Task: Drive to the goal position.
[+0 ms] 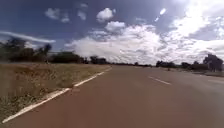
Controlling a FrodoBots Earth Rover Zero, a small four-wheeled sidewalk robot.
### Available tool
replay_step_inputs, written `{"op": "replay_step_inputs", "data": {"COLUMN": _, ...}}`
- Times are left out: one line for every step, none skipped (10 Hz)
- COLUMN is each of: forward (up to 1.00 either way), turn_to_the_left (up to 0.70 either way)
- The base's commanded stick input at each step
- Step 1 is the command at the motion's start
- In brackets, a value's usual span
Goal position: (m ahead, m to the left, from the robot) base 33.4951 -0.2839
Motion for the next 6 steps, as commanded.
{"op": "replay_step_inputs", "data": {"forward": 1.0, "turn_to_the_left": 0.0}}
{"op": "replay_step_inputs", "data": {"forward": 1.0, "turn_to_the_left": 0.0}}
{"op": "replay_step_inputs", "data": {"forward": 1.0, "turn_to_the_left": 0.0}}
{"op": "replay_step_inputs", "data": {"forward": 1.0, "turn_to_the_left": 0.0}}
{"op": "replay_step_inputs", "data": {"forward": 1.0, "turn_to_the_left": 0.0}}
{"op": "replay_step_inputs", "data": {"forward": 1.0, "turn_to_the_left": 0.0}}
